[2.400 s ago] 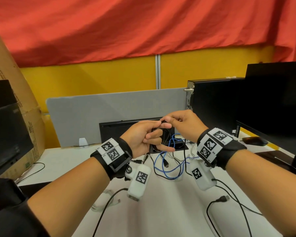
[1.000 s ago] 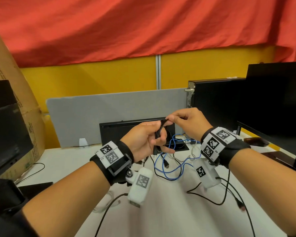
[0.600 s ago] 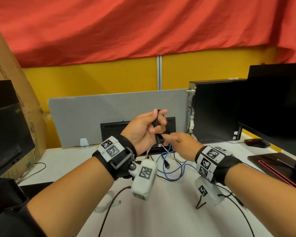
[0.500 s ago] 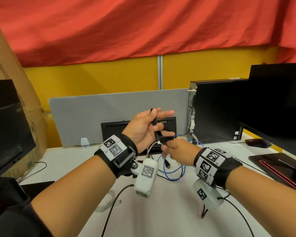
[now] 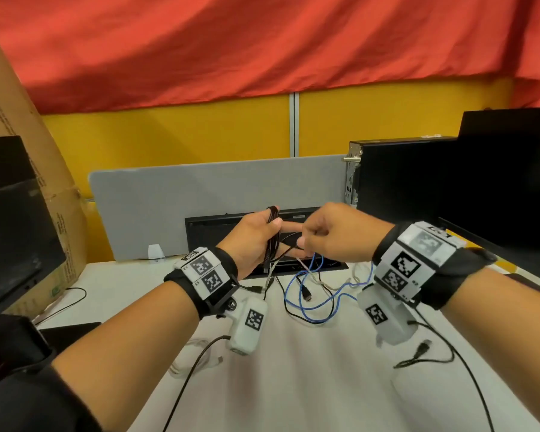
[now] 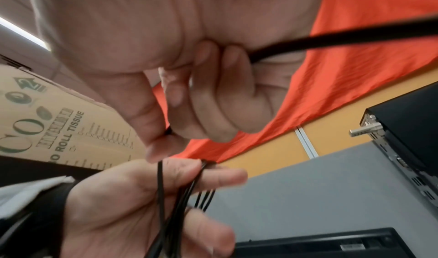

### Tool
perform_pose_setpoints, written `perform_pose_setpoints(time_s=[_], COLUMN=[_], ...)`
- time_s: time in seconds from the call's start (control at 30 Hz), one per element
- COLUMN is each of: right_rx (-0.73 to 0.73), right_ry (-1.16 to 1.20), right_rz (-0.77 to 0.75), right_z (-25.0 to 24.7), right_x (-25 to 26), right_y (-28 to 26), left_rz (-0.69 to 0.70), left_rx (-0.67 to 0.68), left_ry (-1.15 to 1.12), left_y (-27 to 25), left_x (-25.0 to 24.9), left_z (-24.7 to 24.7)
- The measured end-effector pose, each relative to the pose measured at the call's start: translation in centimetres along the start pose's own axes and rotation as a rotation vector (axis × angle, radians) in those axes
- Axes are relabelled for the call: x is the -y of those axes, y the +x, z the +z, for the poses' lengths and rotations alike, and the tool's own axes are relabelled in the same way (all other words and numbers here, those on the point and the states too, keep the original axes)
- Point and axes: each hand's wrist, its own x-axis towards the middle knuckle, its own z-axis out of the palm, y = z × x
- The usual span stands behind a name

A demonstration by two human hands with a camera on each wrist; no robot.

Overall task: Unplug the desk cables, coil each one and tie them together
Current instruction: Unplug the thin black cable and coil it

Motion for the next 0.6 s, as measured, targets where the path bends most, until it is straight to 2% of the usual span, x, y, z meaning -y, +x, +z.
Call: perform_pose_setpoints(time_s=[0.13,0.3,0.5,0.6], right_rx=[-0.056,-0.112,-0.348,-0.413], right_ry=[0.006,0.001,-0.004,-0.028], right_rz=[-0.005,-0.006,-0.035,-0.098], right_z=[-1.6,-2.2,-1.0,0.0], right_x=[-0.3,-2.0,-4.6,-5.2], right_y=[0.4,0.7,1.2,1.4], left_rz=[-0.090,-0.143,-0.247,-0.238], left_rx=[0.072,0.112,0.214,0.257], left_ry=[0.133,0.169,-0.073,-0.229], left_y=[-0.5,-1.0,-1.6,-1.4], left_x=[0.0,0.0,0.1,0.1], left_z=[0.6,1.1,1.7,1.9])
